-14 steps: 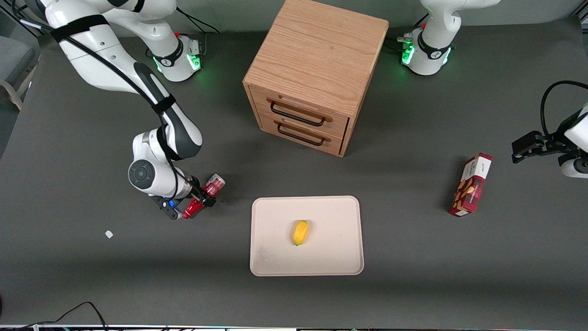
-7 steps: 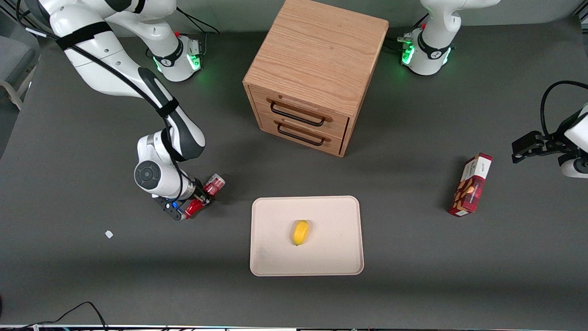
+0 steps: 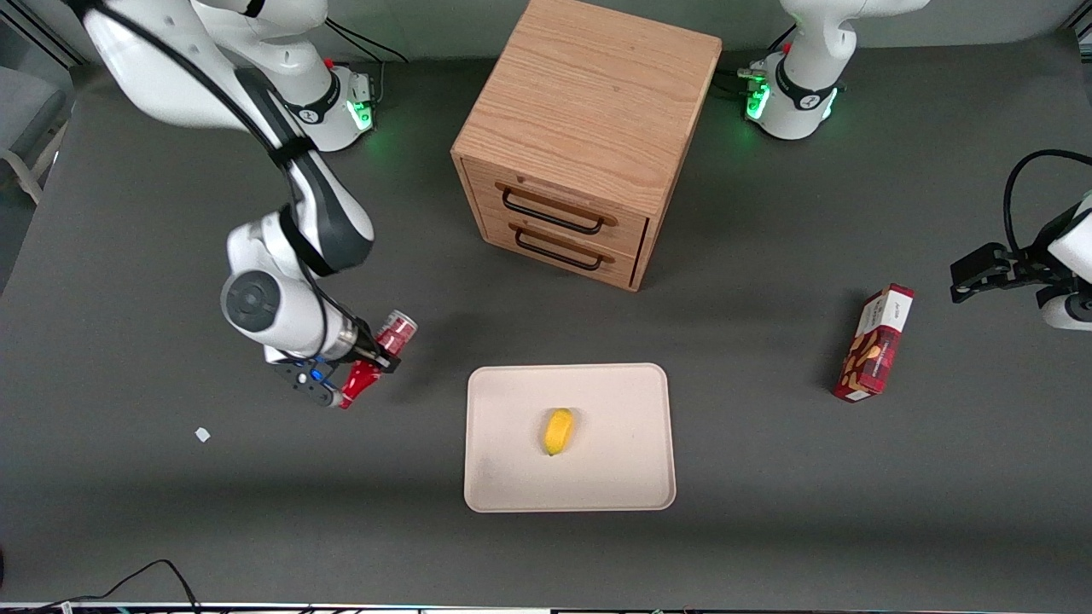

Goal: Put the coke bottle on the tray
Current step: 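Close the right gripper on the bottle and lift it, then carry the bottle to the white tray beside the lemon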

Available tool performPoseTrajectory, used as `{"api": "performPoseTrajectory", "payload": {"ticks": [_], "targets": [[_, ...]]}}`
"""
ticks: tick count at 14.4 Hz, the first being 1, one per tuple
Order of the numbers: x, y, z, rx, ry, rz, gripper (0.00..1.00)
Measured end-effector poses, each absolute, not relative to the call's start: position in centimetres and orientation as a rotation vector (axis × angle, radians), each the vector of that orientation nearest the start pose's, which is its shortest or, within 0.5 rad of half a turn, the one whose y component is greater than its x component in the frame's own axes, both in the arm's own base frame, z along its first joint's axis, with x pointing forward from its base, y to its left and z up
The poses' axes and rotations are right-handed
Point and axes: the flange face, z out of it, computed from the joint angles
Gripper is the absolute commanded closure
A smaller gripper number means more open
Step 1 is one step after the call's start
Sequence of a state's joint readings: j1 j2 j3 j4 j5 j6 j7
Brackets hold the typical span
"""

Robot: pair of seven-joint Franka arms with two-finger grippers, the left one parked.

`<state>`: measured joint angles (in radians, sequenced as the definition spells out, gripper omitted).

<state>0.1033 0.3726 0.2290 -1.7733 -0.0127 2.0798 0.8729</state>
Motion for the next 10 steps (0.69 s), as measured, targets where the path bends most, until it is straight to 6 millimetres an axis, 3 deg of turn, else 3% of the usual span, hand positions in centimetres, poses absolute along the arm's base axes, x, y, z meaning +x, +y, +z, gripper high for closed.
{"api": "performPoseTrajectory", "payload": {"ticks": [2, 4, 5, 6, 7, 8, 10], "targets": [[60.7, 19.8, 43.4, -3.031, 0.714, 0.102, 1.0], [60.4, 21.6, 50.9, -3.031, 0.571, 0.038, 1.0], [60.3, 22.8, 53.5, -3.017, 0.521, 0.004, 1.0], [60.3, 24.1, 54.7, -3.001, 0.48, -0.014, 1.0], [60.7, 25.6, 54.7, -2.987, 0.442, -0.009, 1.0], [61.4, 26.8, 53.3, -2.976, 0.414, 0.024, 1.0], [64.2, 28.7, 47.4, -2.94, 0.391, 0.105, 1.0]]}}
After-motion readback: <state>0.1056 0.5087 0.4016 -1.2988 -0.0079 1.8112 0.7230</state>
